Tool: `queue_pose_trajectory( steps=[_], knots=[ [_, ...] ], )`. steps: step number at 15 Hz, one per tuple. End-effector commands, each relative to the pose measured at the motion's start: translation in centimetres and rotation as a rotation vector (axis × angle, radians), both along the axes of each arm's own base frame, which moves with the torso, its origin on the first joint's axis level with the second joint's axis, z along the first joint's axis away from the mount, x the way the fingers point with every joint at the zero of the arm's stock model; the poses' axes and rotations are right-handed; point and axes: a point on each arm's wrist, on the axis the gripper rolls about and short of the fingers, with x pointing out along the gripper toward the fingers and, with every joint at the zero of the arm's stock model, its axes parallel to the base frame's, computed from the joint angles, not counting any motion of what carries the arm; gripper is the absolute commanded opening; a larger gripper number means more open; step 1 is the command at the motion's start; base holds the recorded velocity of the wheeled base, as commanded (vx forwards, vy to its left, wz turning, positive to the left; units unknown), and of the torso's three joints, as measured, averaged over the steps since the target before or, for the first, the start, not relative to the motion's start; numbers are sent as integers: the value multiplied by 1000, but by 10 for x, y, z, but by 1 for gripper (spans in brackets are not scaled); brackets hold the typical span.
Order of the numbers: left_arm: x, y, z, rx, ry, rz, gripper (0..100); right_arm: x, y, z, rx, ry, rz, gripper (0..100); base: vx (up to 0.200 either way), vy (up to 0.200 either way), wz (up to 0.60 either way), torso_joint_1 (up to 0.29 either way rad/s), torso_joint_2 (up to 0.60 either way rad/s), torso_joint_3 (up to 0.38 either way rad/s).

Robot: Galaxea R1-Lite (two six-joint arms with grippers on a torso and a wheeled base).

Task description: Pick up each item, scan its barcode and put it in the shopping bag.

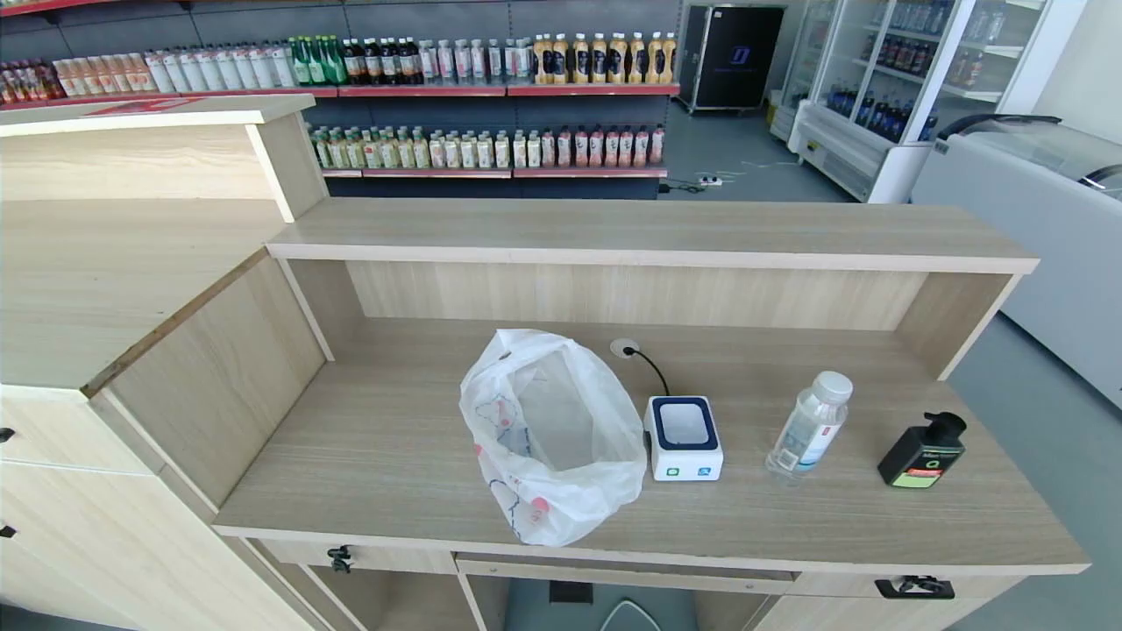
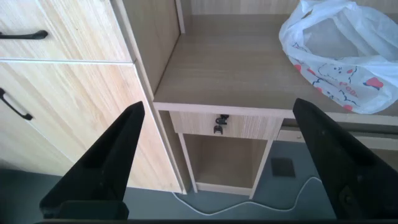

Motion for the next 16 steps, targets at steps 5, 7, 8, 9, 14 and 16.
queue_pose_trajectory(
  steps=[5,7,8,9,14,16],
  knots=[
    [0,0,0,0,0,1,100,106,-4,6,-20,252,44,100,0,0,0,0,0,0],
    [0,0,0,0,0,1,100,133,-20,-9,17,288,42,100,0,0,0,0,0,0],
    [0,0,0,0,0,1,100,150,-32,-22,-5,290,55,100,0,0,0,0,0,0],
    [0,0,0,0,0,3,100,164,-44,-38,-49,289,87,100,0,0,0,0,0,0],
    [0,0,0,0,0,3,100,169,-71,-89,7,407,167,100,0,0,0,0,0,0],
    [0,0,0,0,0,1,100,179,-75,-98,33,424,206,100,0,0,0,0,0,0]
  ],
)
